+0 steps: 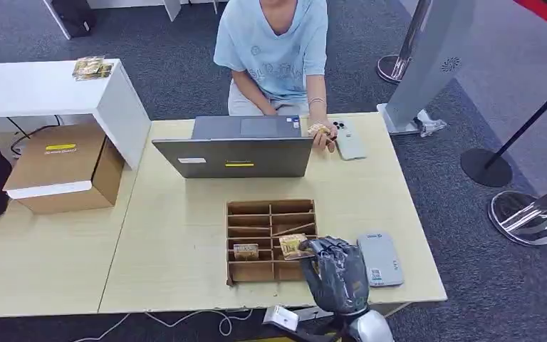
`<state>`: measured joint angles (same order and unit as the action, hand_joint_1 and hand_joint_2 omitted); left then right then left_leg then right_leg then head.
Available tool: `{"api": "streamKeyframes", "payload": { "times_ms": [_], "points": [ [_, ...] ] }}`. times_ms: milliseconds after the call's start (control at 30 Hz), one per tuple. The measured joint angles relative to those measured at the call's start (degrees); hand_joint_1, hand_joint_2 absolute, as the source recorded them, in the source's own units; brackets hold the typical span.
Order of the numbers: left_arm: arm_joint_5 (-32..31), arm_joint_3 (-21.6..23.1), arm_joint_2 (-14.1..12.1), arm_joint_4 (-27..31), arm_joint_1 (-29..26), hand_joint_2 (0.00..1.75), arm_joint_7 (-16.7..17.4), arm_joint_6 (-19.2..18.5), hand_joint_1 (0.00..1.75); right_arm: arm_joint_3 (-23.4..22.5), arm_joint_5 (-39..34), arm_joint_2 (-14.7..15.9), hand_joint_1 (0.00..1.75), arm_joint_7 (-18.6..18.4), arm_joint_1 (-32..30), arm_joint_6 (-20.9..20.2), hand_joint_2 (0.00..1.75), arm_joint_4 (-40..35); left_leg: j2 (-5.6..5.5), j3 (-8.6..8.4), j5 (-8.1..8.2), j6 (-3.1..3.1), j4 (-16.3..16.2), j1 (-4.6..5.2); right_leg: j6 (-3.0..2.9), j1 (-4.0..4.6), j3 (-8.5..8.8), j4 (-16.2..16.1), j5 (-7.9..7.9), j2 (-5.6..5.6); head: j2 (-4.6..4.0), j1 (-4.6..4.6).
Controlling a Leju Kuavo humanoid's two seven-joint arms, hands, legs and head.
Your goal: Pass the card to the sensor for recognition and then transmit it.
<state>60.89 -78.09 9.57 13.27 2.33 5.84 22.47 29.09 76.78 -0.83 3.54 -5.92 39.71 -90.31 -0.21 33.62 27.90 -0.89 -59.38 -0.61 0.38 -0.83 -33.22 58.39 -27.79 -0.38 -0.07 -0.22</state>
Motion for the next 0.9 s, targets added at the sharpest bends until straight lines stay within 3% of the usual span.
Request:
{"api": "streamKeyframes", "payload": {
  "times_ms": [333, 900],
  "points": [
    [0.0, 0.0, 0.2, 0.0, 0.0, 0.0, -0.6, 1.2, 0.0, -5.4, -3.0, -4.9, 1.75, 15.9, -0.7, 0.0, 1.75, -5.3, 0.0, 0.0, -0.01, -0.01, 0.0, -0.01, 0.0, 0.0, 0.01, 0.0, 0.0, 0.0, 0.0, 0.0],
    [0.0, 0.0, -0.2, 0.0, 0.0, 0.0, -0.5, 1.8, 0.0, -16.0, -1.0, -11.5, 1.75, 27.1, 9.3, 0.1, 1.75, -9.9, 0.0, -0.02, -0.09, -0.11, 0.0, -0.02, -0.05, 0.0, 0.01, 0.0, 0.05, 0.01, 0.0, 0.0]
  ]
}}
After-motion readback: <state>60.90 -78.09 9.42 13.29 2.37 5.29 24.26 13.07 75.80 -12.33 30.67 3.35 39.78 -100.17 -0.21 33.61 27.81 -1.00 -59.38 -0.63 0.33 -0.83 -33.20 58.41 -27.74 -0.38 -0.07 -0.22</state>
